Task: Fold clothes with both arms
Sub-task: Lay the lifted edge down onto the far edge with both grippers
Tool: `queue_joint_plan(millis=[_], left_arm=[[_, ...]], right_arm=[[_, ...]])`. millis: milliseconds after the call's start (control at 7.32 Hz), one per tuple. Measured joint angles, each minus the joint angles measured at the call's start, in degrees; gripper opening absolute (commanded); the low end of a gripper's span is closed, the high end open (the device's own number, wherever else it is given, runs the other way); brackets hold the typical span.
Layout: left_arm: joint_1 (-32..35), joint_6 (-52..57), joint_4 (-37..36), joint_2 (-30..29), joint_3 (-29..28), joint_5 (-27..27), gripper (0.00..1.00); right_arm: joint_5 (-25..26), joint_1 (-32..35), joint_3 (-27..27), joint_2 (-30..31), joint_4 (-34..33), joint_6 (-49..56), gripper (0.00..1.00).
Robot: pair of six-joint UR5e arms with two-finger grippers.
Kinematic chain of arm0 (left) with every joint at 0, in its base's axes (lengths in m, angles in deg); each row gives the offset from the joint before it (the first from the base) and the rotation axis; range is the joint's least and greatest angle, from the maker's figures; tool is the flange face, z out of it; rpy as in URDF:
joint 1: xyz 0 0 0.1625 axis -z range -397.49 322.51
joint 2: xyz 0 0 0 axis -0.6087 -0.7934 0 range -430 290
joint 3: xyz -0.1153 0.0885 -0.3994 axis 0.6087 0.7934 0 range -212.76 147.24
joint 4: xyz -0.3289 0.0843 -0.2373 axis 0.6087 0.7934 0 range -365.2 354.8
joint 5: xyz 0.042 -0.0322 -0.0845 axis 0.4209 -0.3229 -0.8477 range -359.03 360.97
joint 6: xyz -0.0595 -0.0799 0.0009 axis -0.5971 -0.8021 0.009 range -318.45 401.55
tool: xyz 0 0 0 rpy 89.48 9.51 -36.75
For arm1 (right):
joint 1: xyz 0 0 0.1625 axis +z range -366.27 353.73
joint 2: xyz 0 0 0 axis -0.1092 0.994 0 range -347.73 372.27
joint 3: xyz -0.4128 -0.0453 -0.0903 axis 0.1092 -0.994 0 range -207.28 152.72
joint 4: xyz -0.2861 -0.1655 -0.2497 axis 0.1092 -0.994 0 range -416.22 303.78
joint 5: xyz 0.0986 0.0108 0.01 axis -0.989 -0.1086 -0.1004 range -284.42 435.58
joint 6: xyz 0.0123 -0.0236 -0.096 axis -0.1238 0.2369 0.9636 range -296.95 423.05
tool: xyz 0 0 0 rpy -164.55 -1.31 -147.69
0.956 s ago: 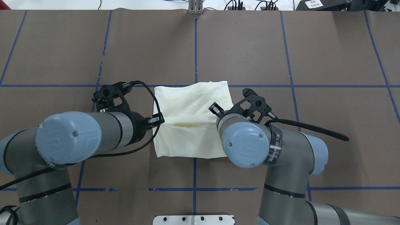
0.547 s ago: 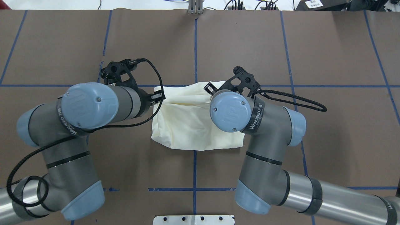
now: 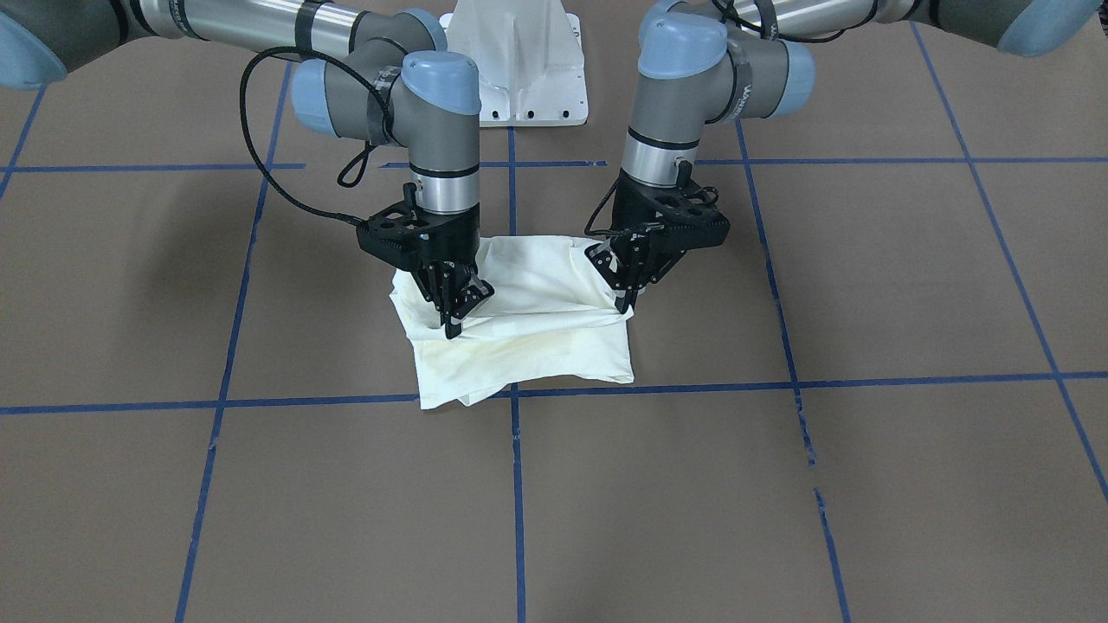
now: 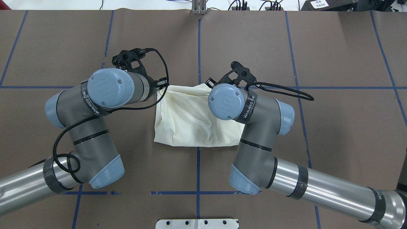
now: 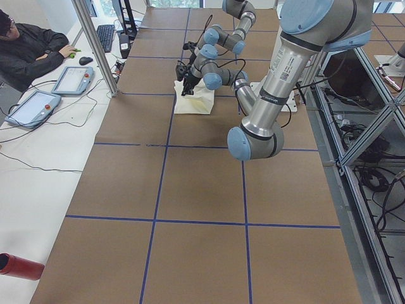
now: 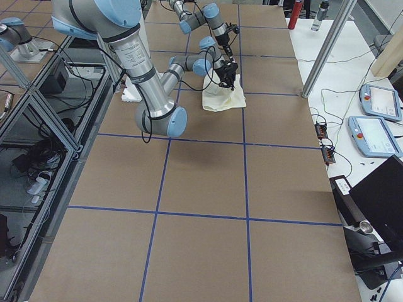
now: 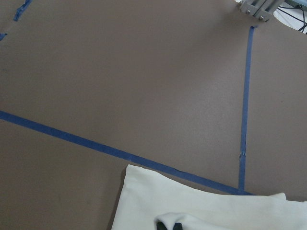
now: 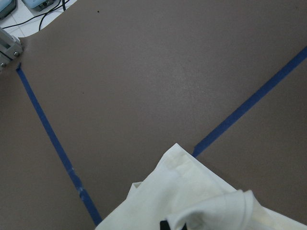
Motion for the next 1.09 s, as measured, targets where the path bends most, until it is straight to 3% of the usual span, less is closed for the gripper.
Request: queue_joint_plan(millis=[410, 547, 683, 1093], left_arm=[[0.09, 1.15, 1.11, -0.63, -2.64, -0.03, 0.00], [0.05, 1.58, 1.32, -0.70, -2.89, -0.05, 0.09], [0.03, 1.78, 1.41, -0.75, -3.13, -0.05, 0.99], [0.08, 6.36, 1.76, -0.52, -2.47, -0.64, 1.00]], right_arm=[[-0.28, 0.22, -1.49, -0.73, 0.27, 1.20, 0.00], [-0.40, 0.23, -1.71, -0.82, 0.27, 1.72, 0.23], [-0.49, 0.23, -2.02, -0.85, 0.27, 2.08, 0.99], [-1.29, 0.41, -1.99, -0.90, 0.80, 7.56, 1.00]])
